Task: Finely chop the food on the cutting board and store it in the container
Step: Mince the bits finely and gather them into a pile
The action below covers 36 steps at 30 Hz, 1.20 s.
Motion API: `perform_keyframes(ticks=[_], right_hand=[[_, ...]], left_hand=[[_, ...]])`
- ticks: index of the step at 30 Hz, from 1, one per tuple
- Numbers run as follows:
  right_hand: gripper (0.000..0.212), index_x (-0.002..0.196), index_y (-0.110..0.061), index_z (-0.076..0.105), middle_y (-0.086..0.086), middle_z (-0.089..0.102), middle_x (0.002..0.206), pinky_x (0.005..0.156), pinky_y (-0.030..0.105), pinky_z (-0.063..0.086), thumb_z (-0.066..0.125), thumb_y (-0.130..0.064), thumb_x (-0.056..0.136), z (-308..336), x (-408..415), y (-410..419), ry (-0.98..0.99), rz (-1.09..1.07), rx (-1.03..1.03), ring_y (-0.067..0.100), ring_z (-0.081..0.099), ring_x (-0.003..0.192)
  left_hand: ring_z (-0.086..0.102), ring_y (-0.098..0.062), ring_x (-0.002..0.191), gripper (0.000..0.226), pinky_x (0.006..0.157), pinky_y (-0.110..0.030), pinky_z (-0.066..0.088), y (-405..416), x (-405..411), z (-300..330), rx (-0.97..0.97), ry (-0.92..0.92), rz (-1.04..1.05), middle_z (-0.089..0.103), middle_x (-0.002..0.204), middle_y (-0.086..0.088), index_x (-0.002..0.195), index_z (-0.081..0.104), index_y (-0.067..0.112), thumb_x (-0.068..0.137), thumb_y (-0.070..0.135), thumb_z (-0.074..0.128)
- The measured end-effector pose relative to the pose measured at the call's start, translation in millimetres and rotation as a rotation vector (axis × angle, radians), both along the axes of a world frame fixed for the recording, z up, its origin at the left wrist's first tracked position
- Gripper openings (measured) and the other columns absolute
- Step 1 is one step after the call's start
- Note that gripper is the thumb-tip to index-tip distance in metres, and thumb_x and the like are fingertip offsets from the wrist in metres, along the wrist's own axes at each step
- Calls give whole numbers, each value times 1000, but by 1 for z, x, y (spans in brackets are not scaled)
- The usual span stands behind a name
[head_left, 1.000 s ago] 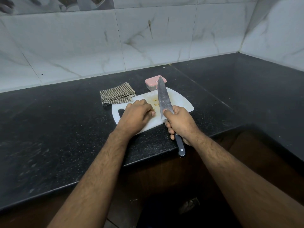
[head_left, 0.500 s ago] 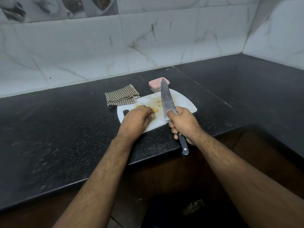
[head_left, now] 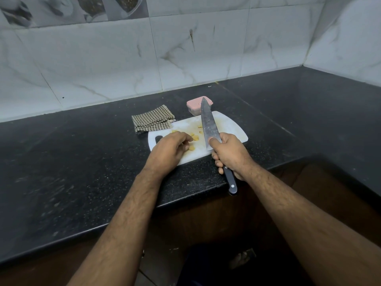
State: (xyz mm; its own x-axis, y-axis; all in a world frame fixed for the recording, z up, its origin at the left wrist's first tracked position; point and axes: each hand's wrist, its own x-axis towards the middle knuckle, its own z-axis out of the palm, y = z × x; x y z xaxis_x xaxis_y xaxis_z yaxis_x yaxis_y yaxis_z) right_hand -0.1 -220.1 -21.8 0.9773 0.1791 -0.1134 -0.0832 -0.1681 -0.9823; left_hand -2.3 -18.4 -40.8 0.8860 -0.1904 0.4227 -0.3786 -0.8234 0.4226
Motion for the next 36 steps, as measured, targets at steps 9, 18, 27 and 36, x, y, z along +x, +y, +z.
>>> perform_keyframes(ticks=[9, 18, 27, 36], right_hand=[[10, 105, -22, 60, -1, 48, 57, 36, 24, 39, 54, -29, 102, 1, -3, -1, -44, 52, -2, 10, 39, 39], [13, 109, -20, 60, 0, 48, 57, 36, 24, 40, 53, -28, 103, 1, -4, 0, -62, 25, -23, 10, 40, 39], [14, 107, -17, 60, -1, 48, 57, 36, 24, 39, 53, -29, 103, 1, -3, -1, -47, 21, 0, 10, 40, 39], [12, 107, -20, 65, 6, 65, 86, 38, 25, 40, 56, -22, 99, -7, 5, -12, -109, -307, 226, 9, 48, 51]], left_hand=[[56, -12, 91, 27, 82, -33, 47, -3, -2, -1, 51, 35, 3, 56, 98, 7, 116, 76, 17, 97, 31, 64], [58, -13, 94, 26, 85, -40, 52, -5, -7, 6, 103, 29, 23, 58, 102, 8, 114, 76, 20, 97, 35, 63], [62, -24, 86, 20, 78, -43, 48, -10, -4, 6, 187, -101, 88, 65, 100, 1, 105, 73, 16, 103, 28, 57], [66, -31, 86, 22, 73, -45, 52, -22, -6, 5, 181, -127, 154, 66, 109, -1, 112, 69, 17, 106, 28, 51]])
